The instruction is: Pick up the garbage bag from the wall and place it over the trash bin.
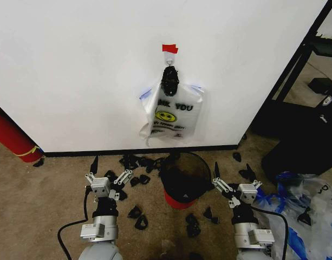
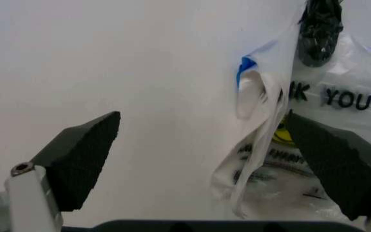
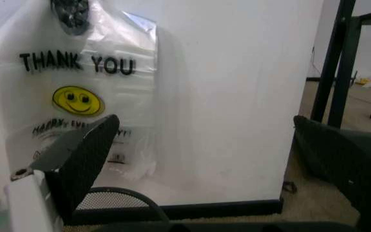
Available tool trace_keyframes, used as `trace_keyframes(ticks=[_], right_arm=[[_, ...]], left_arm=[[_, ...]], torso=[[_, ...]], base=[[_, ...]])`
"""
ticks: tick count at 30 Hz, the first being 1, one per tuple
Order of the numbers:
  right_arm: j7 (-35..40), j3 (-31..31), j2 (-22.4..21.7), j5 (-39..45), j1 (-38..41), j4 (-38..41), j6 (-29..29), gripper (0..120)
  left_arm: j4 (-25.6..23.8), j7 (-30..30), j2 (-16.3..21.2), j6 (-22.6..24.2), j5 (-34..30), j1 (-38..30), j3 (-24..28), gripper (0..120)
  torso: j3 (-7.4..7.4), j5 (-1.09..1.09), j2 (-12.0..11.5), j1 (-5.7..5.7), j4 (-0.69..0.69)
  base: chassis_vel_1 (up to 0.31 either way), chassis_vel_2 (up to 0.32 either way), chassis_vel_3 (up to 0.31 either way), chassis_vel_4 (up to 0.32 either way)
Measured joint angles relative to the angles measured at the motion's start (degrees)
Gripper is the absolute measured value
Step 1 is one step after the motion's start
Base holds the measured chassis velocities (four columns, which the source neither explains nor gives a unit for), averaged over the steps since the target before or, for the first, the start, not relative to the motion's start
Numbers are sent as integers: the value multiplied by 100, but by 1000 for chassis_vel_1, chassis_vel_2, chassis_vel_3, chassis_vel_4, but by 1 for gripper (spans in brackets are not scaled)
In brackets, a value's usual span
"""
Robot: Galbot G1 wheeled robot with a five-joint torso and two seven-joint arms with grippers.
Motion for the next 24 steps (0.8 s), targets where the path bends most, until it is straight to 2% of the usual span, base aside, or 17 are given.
trace_keyframes(ticks=[5,10,13,14,17,19,20,24], right_arm=[[-11,15,-67,103,143,-50,-46,100],[-141,22,-314,775,494,-90,-186,100],[-603,-126,-732,2205,1202,-362,-383,100],[-603,-126,-732,2205,1202,-362,-383,100],[-1032,-385,-1088,3350,2175,-892,-551,100],[-1175,-637,-1220,3848,2868,-1244,-651,100],[-1175,-637,-1220,3848,2868,-1244,-651,100],[-1264,-1162,-1251,4656,4014,-1961,-848,100]], left_arm=[[61,0,48,37,-46,-114,37,100],[86,1,98,67,-92,-163,23,100],[51,1,116,69,-97,-51,-55,100],[51,1,116,69,-97,-51,-55,100],[-21,1,105,69,-65,85,-135,100],[-74,3,63,69,-27,166,-174,100],[-74,3,63,69,-27,166,-174,100],[-142,3,-27,64,56,288,-244,100]], torso=[[0,0,0,0,0],[0,0,0,0,-2],[0,1,0,0,0],[0,1,0,0,0],[0,1,0,0,0],[0,1,-1,0,3],[0,1,-1,0,3],[1,0,0,0,0]], base=[[0,0,0,0],[0,0,0,0],[0,0,0,0],[0,0,0,0],[0,0,0,0],[0,0,0,0],[0,0,0,0],[0,0,0,0]])
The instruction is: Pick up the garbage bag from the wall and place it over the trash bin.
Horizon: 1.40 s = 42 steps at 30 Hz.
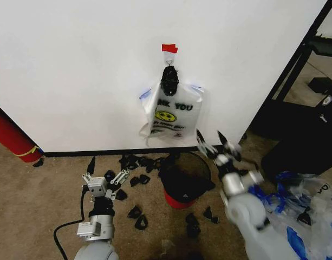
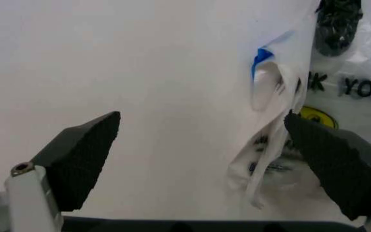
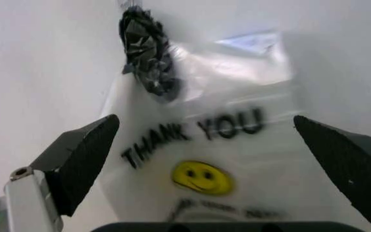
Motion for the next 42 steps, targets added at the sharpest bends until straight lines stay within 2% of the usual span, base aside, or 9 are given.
trace_keyframes(ticks=[4,7,9,15,24,31,32,39,42], right_arm=[[-3,-315,117,424,694,-503,-78,100],[-9,-623,428,821,1545,-1129,-131,100],[-24,-681,573,961,1784,-1272,-169,100],[10,-762,848,1038,2142,-1513,-239,100],[47,-864,921,1058,2307,-1727,-280,98],[102,-933,940,1104,2400,-1838,-321,69],[102,-933,940,1104,2400,-1838,-321,69],[206,-886,921,1114,2399,-1846,-347,40],[221,-871,914,1115,2378,-1816,-350,33]], left_arm=[[-32,1,-55,-10,58,67,-30,100],[-73,1,-149,-23,105,104,-101,100],[-81,1,-178,-25,108,107,-135,100],[-116,-2,-210,-57,119,163,-205,100],[-188,-11,-225,-98,136,221,-268,100],[-242,-19,-193,-107,93,223,-320,100],[-242,-19,-193,-107,93,223,-320,100],[-253,-26,-172,-126,57,224,-331,100],[-253,-28,-174,-127,47,210,-323,100]], torso=[[0,1,0,0,0],[0,0,-1,0,1],[0,-1,0,0,0],[-1,-1,0,0,0],[-1,-1,0,0,-1],[-1,0,0,0,0],[-1,0,0,0,0],[-1,0,0,-1,0],[-1,0,0,-1,0]], base=[[0,0,0,0],[0,0,0,0],[0,0,0,0],[0,0,0,0],[0,0,0,0],[0,0,0,0],[0,0,0,0],[0,0,0,0],[0,0,0,0]])
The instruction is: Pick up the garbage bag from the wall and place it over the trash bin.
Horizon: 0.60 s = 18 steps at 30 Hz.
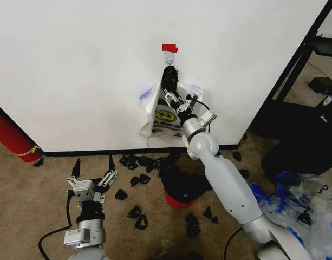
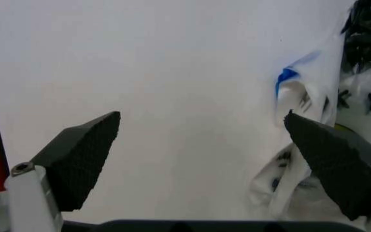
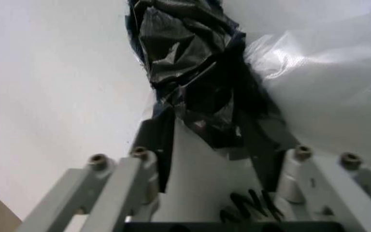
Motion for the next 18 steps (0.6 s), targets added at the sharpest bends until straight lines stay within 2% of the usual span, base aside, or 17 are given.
trace_keyframes(ticks=[5,6,9,18], right_arm=[[8,38,-25,-17,-44,37,-1,11],[8,38,-25,-17,-44,37,-1,11],[11,52,-44,-18,-43,37,-5,0],[21,64,-156,46,-38,46,-20,0]], left_arm=[[0,-2,-5,0,-3,-6,22,100],[0,-2,-5,0,-3,-6,22,100],[0,-4,10,4,-19,-21,20,100],[-22,-11,26,46,-22,-99,67,100]], torso=[[0,0,0,0,0],[0,0,0,0,0],[0,0,0,0,0],[0,0,0,0,0]], base=[[0,0,0,0],[0,0,0,0],[0,0,0,0],[0,0,0,0]])
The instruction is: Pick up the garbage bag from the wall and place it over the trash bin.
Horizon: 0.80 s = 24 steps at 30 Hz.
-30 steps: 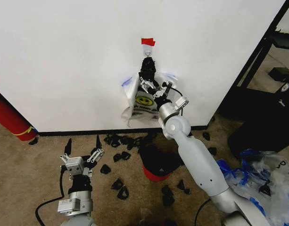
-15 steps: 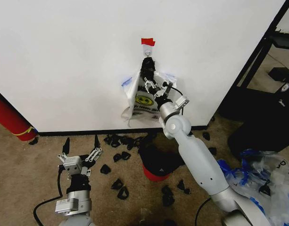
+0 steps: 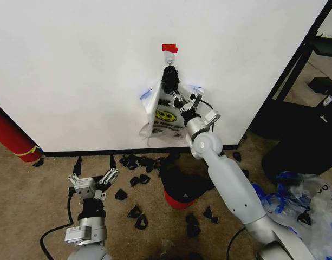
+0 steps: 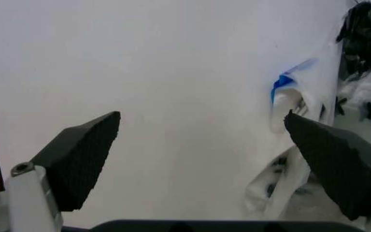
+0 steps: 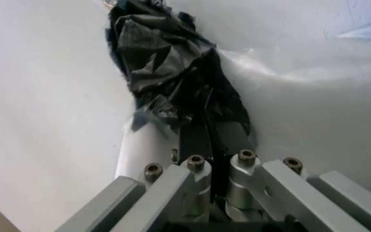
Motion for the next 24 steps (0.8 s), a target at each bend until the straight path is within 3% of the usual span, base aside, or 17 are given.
trace_keyframes(ticks=[5,9,24], right_arm=[[-3,1,-117,-38,-279,339,-1,0],[-60,80,-386,-231,-924,956,12,0],[-290,550,-745,-1119,-2729,2273,161,0]], left_arm=[[-3,-3,-22,-13,-3,57,0,100],[11,-9,-59,-22,0,57,45,100],[68,-10,-18,-22,17,15,162,100]], torso=[[0,0,0,0,0],[0,1,0,0,0],[-1,1,1,0,0]], base=[[0,0,0,0],[0,0,0,0],[0,0,0,0]])
